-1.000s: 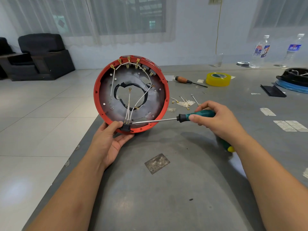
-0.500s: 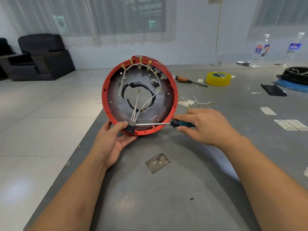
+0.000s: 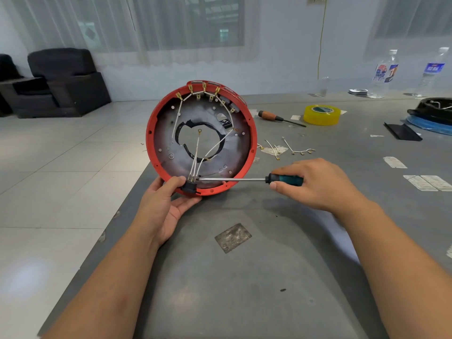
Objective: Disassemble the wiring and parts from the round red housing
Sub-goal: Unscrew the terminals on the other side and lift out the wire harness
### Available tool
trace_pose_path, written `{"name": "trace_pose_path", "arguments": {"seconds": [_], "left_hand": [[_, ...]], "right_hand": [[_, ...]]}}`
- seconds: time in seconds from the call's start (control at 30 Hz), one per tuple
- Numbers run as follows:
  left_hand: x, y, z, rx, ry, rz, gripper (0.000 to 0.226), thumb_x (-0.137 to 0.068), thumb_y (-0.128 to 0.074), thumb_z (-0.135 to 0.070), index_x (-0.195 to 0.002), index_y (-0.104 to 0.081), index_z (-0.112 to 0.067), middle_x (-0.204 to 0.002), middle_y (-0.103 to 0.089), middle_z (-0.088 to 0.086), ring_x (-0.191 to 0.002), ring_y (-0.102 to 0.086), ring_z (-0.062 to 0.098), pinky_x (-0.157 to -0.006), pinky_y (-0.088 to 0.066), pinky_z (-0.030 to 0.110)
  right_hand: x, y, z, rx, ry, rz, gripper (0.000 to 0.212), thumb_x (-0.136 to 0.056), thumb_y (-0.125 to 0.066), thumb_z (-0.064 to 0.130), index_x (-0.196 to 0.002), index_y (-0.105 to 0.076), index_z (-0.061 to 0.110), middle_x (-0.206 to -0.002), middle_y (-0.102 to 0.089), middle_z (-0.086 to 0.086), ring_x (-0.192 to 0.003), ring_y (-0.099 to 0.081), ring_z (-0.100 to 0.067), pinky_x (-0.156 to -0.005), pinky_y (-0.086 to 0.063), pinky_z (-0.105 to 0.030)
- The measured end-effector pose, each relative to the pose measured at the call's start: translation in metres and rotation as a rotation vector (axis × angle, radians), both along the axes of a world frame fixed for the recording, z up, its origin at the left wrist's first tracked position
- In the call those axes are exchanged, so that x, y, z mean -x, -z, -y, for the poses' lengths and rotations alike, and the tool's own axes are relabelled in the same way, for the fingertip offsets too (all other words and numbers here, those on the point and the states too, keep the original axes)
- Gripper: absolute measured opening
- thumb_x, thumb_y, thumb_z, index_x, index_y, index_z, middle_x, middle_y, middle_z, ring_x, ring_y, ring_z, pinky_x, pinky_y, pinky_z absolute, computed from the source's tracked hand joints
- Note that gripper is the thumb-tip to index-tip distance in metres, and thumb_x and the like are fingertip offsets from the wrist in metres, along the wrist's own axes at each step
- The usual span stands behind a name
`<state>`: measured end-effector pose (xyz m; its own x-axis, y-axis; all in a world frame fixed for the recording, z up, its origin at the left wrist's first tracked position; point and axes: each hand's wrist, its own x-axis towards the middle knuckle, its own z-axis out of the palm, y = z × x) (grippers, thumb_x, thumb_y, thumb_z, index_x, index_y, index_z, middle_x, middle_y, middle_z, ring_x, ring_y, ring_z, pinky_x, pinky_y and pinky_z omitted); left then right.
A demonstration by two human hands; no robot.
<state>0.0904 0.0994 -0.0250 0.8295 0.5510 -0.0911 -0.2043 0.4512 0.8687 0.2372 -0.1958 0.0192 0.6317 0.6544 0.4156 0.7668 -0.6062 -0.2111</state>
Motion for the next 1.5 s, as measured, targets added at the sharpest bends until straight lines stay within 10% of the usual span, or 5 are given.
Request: {"name": "trace_pose_path", "arguments": {"seconds": [1.5], "left_hand": [[0.002,-0.014,0.003,0.266,-0.100,-0.018,0.007,-0.096,-0.060,0.008,-0.093,-0.060,0.003,-0.109,-0.069,0.030,-0.114,-0.070,0.048,-0.069,-0.067,0.044]], "right_hand": [[0.006,0.013,-0.015,0.071,-0.046,-0.234,0.064,-0.085,-0.037,0.080,-0.130,-0.065,0.044,-0.115,-0.074,0.015,-0.096,-0.063,-0.008,-0.084,-0.055,-0.032]]}}
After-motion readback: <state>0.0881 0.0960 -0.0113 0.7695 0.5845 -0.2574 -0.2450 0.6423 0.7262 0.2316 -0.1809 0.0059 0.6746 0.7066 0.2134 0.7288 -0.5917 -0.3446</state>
